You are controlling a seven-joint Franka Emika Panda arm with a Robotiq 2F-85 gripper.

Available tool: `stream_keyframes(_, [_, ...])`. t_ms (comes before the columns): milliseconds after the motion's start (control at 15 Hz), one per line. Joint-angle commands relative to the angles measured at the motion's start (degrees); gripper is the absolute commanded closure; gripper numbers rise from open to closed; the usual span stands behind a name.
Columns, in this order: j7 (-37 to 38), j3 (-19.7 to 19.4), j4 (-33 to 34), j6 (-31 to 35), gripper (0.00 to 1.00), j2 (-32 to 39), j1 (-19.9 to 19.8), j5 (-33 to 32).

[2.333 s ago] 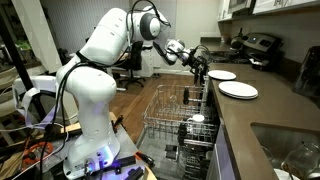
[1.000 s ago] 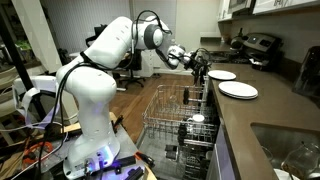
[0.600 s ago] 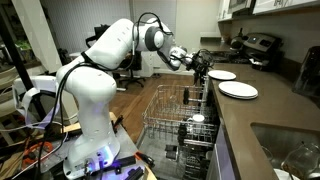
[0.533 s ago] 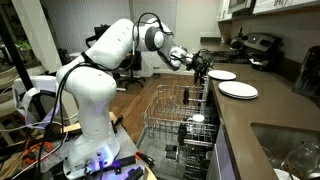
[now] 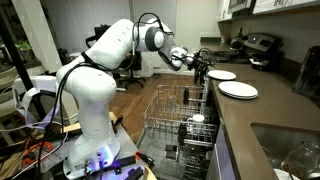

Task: Put the plate on the left into the dishwasher

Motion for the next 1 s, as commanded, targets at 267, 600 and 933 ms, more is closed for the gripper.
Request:
stream_keyframes(267, [1.5, 0.7, 1.5, 2.3, 0.26, 1.0, -0.9, -4.7])
stream_keyframes(600, [2.1, 1.0, 1.1, 2.8, 0.59, 1.0, -0.6, -4.8])
stream_keyframes(933, [2.2, 1.0, 1.1, 3.0, 0.62, 1.2, -0.6, -4.8])
